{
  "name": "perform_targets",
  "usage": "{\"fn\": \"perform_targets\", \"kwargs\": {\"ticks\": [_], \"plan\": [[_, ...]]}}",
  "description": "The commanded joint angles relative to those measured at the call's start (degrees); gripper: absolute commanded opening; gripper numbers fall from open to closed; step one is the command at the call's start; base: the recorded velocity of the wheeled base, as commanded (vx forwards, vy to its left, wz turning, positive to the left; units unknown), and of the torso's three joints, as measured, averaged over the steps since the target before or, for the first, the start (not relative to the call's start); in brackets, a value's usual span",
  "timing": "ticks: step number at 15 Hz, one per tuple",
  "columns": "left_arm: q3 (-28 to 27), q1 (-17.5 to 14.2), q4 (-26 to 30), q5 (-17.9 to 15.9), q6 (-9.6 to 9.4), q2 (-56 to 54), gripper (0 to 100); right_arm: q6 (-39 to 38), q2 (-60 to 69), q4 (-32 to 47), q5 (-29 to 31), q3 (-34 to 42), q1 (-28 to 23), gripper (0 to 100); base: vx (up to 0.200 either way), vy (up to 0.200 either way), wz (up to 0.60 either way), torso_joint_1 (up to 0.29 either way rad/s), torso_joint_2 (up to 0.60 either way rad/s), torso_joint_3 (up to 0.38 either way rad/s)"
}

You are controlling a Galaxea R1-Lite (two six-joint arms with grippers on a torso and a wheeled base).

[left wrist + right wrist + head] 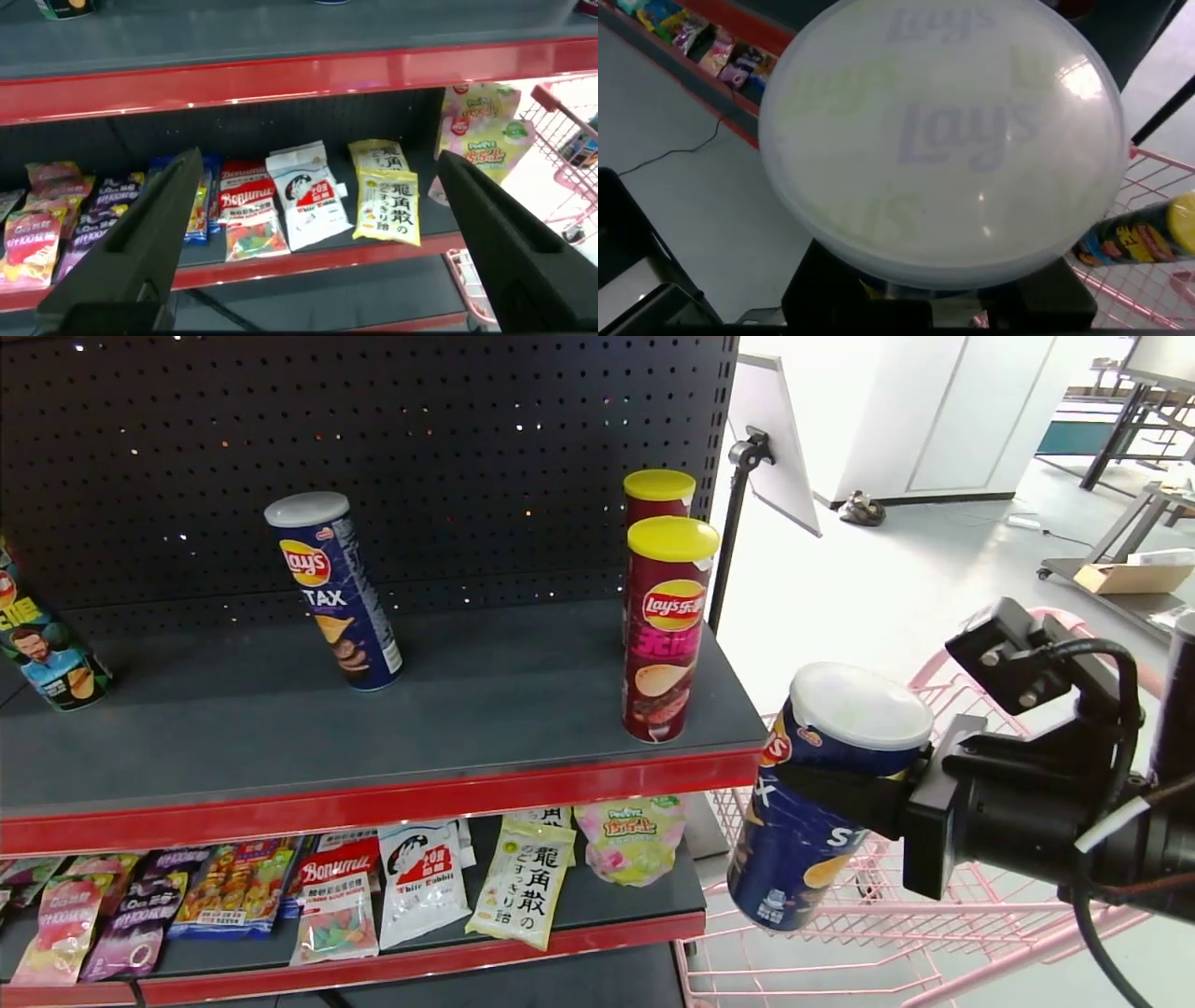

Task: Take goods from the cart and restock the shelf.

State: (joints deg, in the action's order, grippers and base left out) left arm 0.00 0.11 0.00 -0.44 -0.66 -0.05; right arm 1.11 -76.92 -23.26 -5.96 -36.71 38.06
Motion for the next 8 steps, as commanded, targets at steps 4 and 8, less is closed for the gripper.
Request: {"fn": "perform_targets", "kwargs": {"ticks": [4, 8], "plan": [[0.0, 0.07, 0.0, 0.0, -0.04, 0.05, 100, 1.44, 1.16, -0.38, -7.75, 1.11, 0.44, 0, 0.0, 0.0, 0.0, 0.0, 0.0, 0.0], [0.0, 0.07, 0.0, 0.0, 0.04, 0.05, 100, 5.31, 2.22, -0.38, -8.19, 2.6, 0.26, 0, 0.0, 0.0, 0.0, 0.0, 0.0, 0.0]]}}
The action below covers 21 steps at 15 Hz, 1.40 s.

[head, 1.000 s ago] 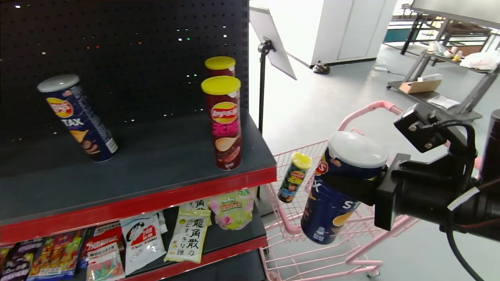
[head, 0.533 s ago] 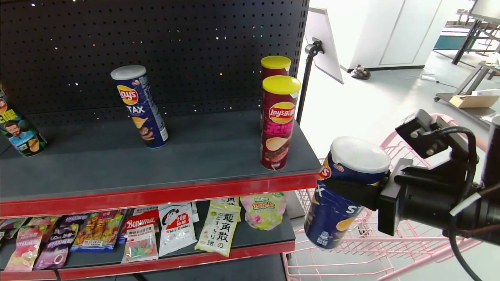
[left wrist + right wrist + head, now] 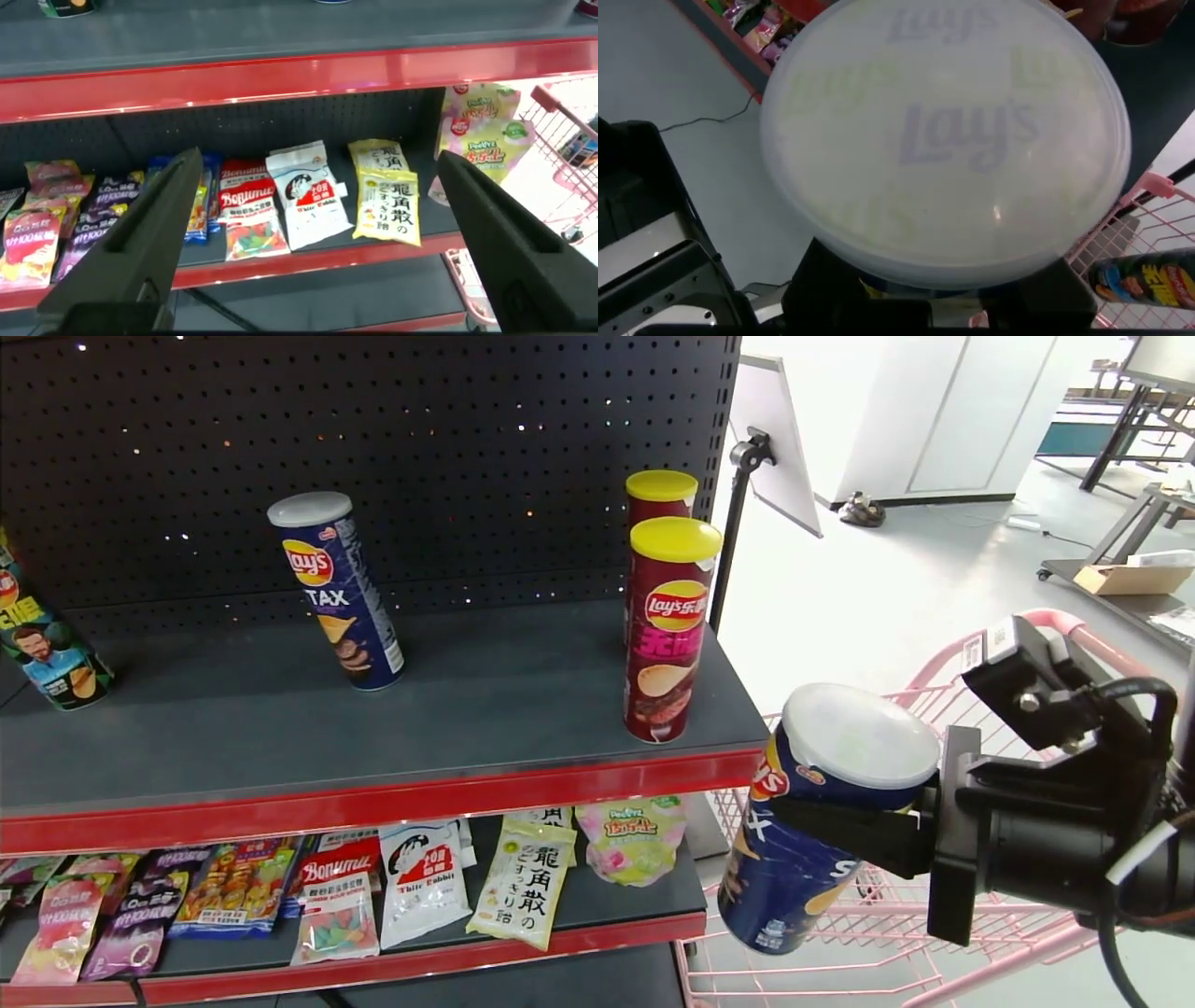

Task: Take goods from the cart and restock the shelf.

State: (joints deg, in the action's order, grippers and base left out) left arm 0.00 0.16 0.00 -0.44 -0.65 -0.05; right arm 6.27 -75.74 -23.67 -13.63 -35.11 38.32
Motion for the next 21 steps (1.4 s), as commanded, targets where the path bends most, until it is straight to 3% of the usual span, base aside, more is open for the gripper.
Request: {"fn": "perform_targets", "kwargs": {"ticks": [1, 5, 8, 14, 21], "plan": [[0.0, 0.02, 0.0, 0.0, 0.03, 0.05, 100, 0.15, 1.03, 0.47, 0.09, 1.27, 0.01, 0, 0.0, 0.0, 0.0, 0.0, 0.0, 0.0], [0.0, 0.02, 0.0, 0.0, 0.03, 0.05, 100, 1.2, 0.42, 0.38, 1.32, 1.1, -0.43, 0, 0.0, 0.0, 0.0, 0.0, 0.0, 0.0], [0.0, 0.02, 0.0, 0.0, 0.12, 0.05, 100, 1.29, 0.42, 0.38, 1.24, 1.45, -0.35, 0, 0.0, 0.0, 0.6, 0.004, 0.0, 0.002], [-0.09, 0.02, 0.0, -0.09, 0.12, 0.05, 100, 1.2, 1.74, 0.21, 0.8, 2.41, -0.35, 0, 0.0, 0.0, 0.0, 0.0, 0.0, 0.0], [-0.09, 0.02, 0.0, -0.09, 0.12, 0.05, 100, 1.38, 2.44, -0.23, -0.08, 2.85, -0.17, 0, 0.0, 0.2, 0.0, 0.0, 0.0, 0.004]]}}
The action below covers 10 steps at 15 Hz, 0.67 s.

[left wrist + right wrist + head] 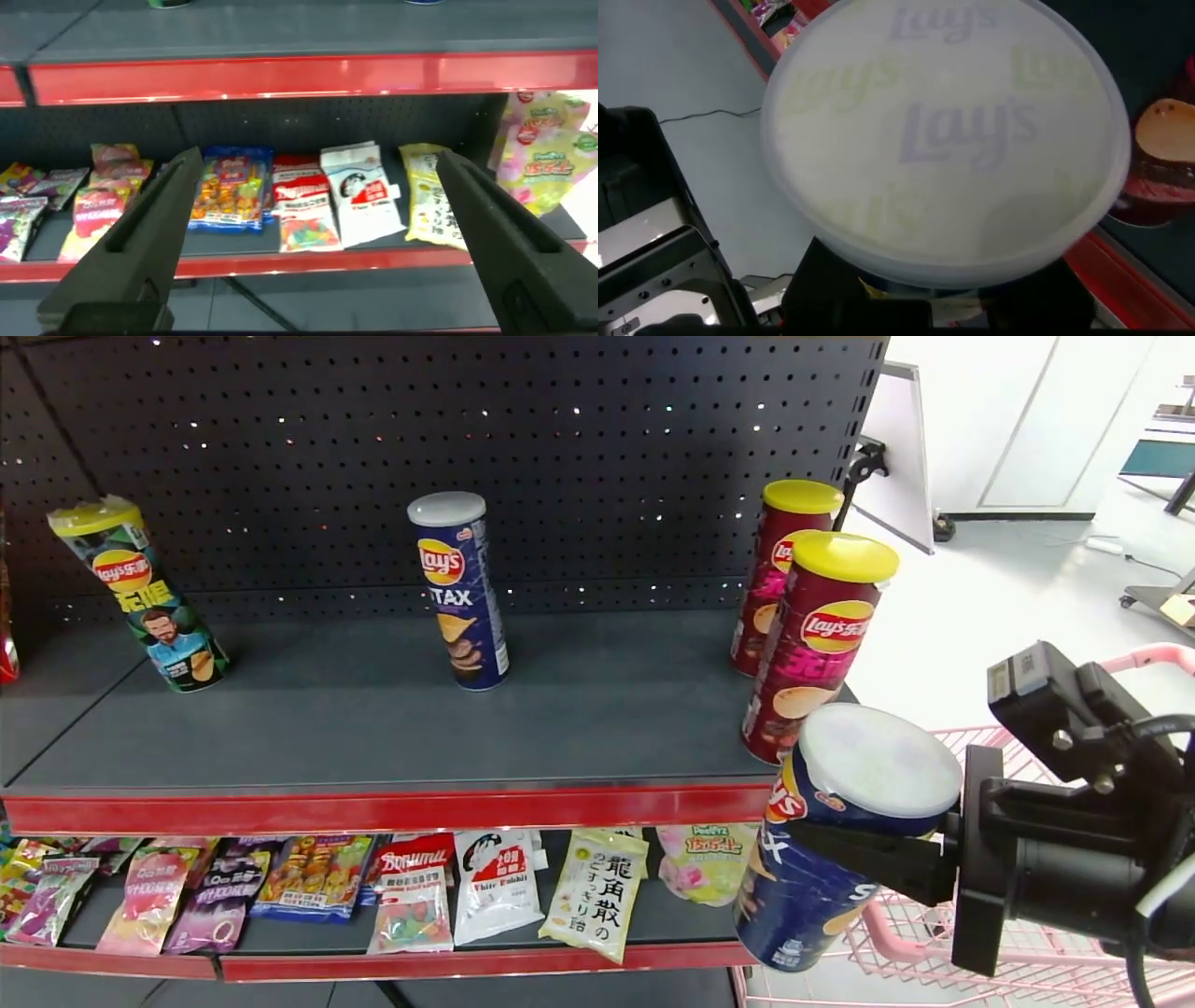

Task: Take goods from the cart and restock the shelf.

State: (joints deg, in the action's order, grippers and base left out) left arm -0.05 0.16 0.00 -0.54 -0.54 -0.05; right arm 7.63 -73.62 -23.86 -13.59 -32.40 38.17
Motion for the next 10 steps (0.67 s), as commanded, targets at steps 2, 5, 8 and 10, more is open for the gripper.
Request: {"fn": "perform_targets", "kwargs": {"ticks": [2, 5, 8, 10], "plan": [[0.05, 0.02, 0.0, 0.01, 0.01, 0.05, 100, 0.02, 0.41, -0.05, -0.12, 0.15, 0.06, 0, 0.0, 0.2, 0.0, 0.0, 0.0, 0.0], [0.05, 0.02, 0.09, 0.01, 0.01, 0.05, 100, 0.02, 0.76, 0.04, -0.38, 0.5, 0.33, 0, 0.0, 0.2, 0.0, 0.001, 0.01, 0.005], [0.05, 0.02, 0.0, 0.01, 0.01, 0.05, 100, 0.02, 1.64, 0.04, -1.52, 1.38, 1.21, 0, 0.0, 0.2, 0.0, 0.002, 0.0, 0.002], [0.05, 0.02, 0.0, 0.01, 0.01, 0.05, 100, 0.02, 1.81, 0.04, -1.52, 1.38, 1.29, 0, 0.0, 0.2, 0.0, 0.0, 0.0, 0.002]]}}
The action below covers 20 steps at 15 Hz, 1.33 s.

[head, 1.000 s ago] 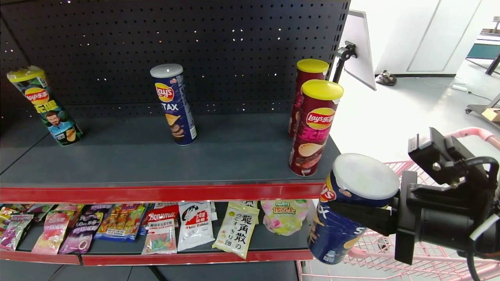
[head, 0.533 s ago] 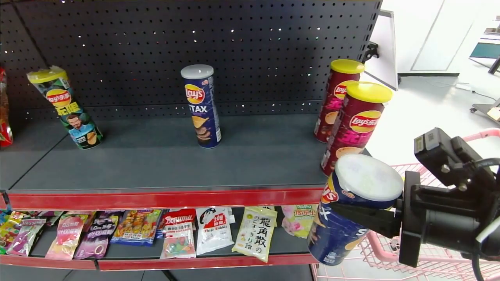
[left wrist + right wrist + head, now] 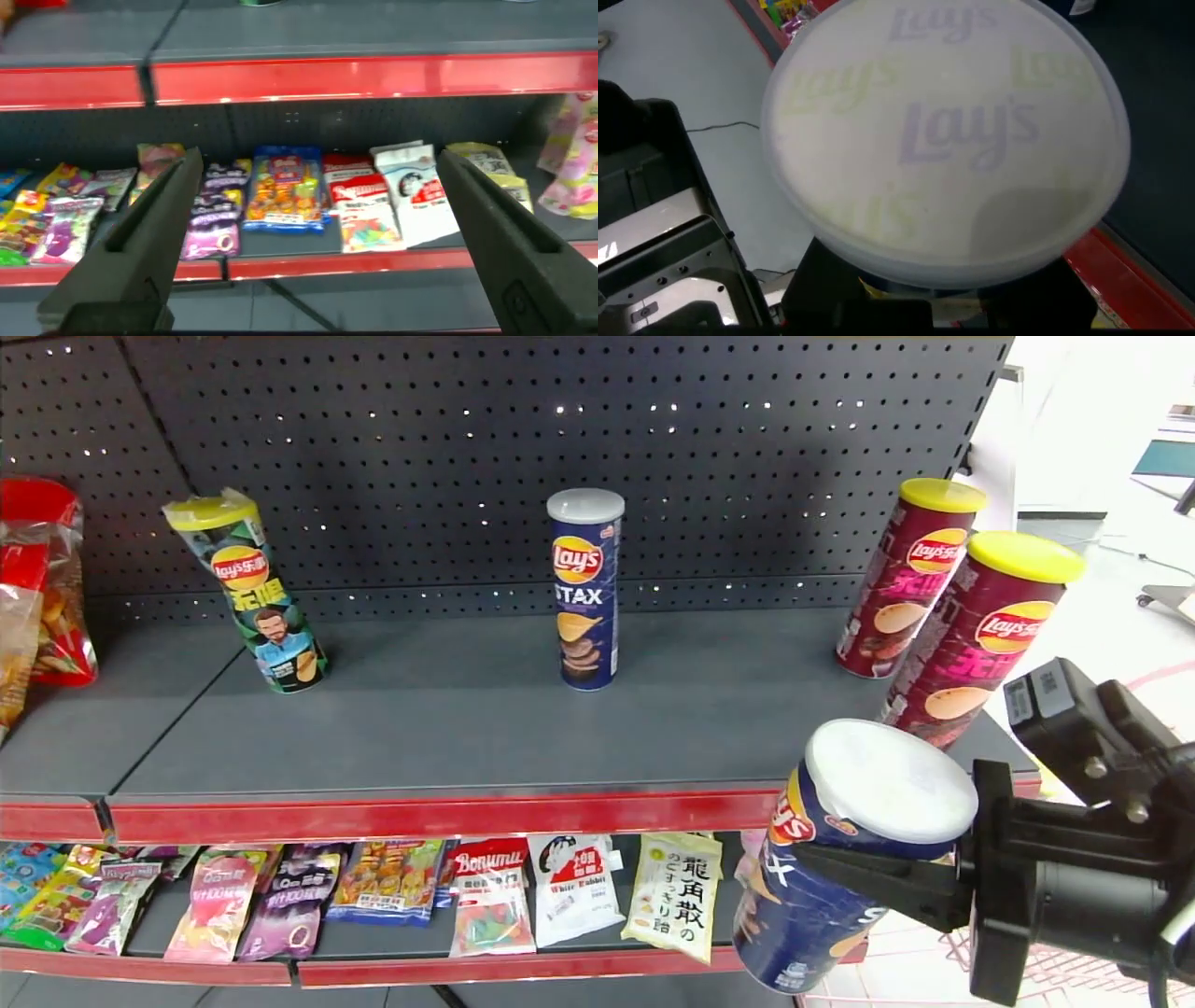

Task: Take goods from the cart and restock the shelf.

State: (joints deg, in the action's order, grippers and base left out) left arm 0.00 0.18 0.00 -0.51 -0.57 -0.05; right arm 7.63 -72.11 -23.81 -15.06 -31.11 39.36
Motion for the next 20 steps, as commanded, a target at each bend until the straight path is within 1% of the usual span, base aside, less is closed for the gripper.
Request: {"fn": "perform_targets", "kwargs": {"ticks": [1, 2, 7, 13, 16, 19, 20], "plan": [[0.0, -0.01, 0.0, -0.02, -0.04, 0.05, 100, 0.02, 0.3, -0.01, -0.06, 0.0, 0.36, 0, 0.0, 0.2, 0.0, -0.002, 0.01, -0.002], [0.0, -0.01, 0.0, -0.02, -0.04, 0.05, 100, 0.02, 0.39, -0.01, -0.06, 0.0, 1.07, 0, 0.0, 0.2, 0.0, 0.002, 0.0, -0.002], [0.0, -0.01, 0.0, -0.02, -0.22, 0.05, 100, -0.07, 1.79, -0.01, 0.11, 0.26, 0.98, 0, 0.0, 0.0, 0.0, 0.0, 0.0, 0.0], [0.0, -0.01, 0.0, -0.02, -0.22, 0.05, 100, -0.07, 3.11, 0.17, 0.29, -4.49, 1.07, 0, 0.2, 0.0, 0.0, 0.0, 0.0, 0.003], [0.0, -0.01, 0.0, -0.02, -0.13, 0.05, 100, -0.07, 4.17, 0.61, 0.47, -7.65, 0.98, 0, 0.0, 0.0, 0.0, 0.0, 0.0, 0.0], [0.0, -0.01, 0.0, -0.02, -0.13, 0.05, 100, -0.07, 4.43, 0.61, 0.47, -7.12, 0.98, 0, 0.0, 0.0, 0.0, 0.0, 0.0, 0.0], [-0.09, -0.01, 0.0, -0.02, -0.22, 0.05, 100, -0.07, 4.43, 0.61, 0.47, -7.12, 0.98, 0, 0.2, 0.0, 0.0, 0.002, 0.01, 0.002]]}}
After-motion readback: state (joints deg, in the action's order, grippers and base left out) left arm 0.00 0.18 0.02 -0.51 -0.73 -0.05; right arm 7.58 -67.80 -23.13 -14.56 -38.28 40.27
